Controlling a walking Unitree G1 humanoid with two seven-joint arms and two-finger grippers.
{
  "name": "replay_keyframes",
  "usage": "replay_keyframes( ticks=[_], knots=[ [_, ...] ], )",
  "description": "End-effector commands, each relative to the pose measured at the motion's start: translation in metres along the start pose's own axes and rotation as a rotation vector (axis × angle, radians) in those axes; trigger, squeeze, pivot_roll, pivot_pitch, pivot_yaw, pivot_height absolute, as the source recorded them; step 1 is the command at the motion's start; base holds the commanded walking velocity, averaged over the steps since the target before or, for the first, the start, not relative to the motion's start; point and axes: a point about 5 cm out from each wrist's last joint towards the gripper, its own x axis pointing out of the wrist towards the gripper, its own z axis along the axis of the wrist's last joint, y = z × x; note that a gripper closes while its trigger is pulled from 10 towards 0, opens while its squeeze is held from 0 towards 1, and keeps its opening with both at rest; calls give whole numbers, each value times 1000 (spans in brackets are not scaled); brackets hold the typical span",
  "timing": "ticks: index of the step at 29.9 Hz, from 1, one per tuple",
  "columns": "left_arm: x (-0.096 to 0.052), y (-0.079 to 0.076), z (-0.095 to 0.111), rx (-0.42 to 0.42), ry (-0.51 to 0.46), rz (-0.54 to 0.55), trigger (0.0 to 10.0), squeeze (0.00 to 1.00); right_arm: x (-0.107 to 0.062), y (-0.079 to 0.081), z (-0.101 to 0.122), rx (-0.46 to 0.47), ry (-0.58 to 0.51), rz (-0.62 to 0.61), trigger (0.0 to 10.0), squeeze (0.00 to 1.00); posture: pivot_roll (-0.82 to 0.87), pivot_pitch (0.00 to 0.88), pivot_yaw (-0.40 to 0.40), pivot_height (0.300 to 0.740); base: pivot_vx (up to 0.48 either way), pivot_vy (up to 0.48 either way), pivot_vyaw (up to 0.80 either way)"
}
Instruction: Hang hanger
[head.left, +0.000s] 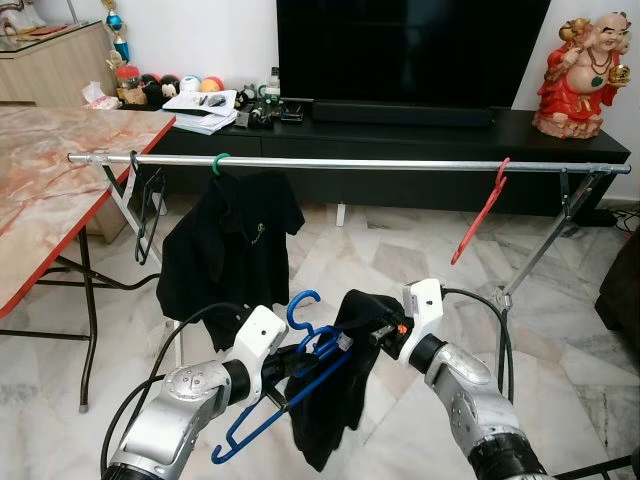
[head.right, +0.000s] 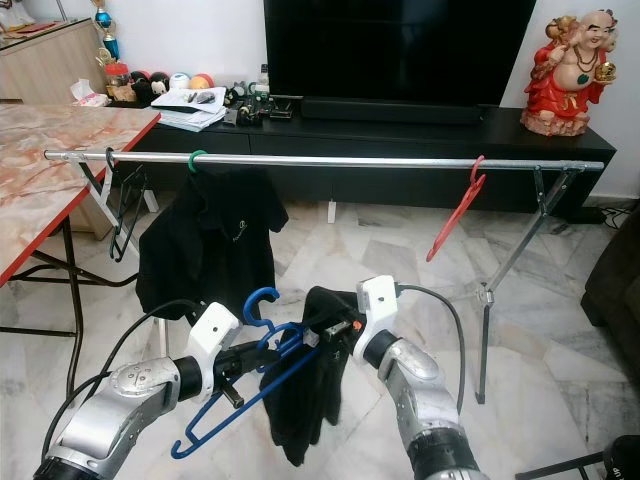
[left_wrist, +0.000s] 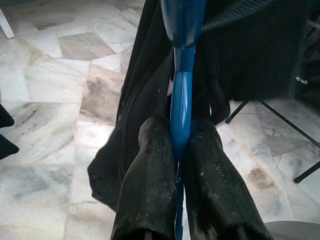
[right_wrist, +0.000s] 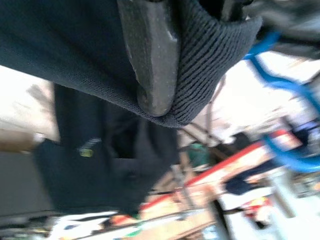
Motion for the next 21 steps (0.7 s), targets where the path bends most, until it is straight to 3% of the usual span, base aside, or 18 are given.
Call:
replay_keyframes(
  ticks=[1,5,9,11,14,18,21],
  knots=[
    [-1,1,7,-2,-31,-6,10000,0,3,10,13,-42,-39,99,10000,0,175,0,-28,740,0,0,0],
    [0,1,7,-4,-30,-5,10000,0,2,11,13,-78,-8,113,10000,0,173,0,-30,740,0,0,0],
    [0,0,6,-14,-34,-2,10000,0,-3,-13,5,-86,43,-124,10000,0,174,0,-32,740,0,0,0],
    [0,0,6,-15,-35,-3,10000,0,-4,-15,7,-71,30,-138,10000,0,175,0,-32,740,0,0,0],
    [1,0,5,-17,-32,-1,10000,0,-6,-12,10,-57,12,-101,10000,0,175,0,-32,740,0,0,0],
    [1,1,5,-19,-29,5,10000,0,-9,9,6,-97,39,124,10000,0,175,0,-32,740,0,0,0],
    [0,2,6,-19,-31,5,10000,0,-13,9,2,-125,88,152,10000,0,175,0,-32,740,0,0,0]
  ],
)
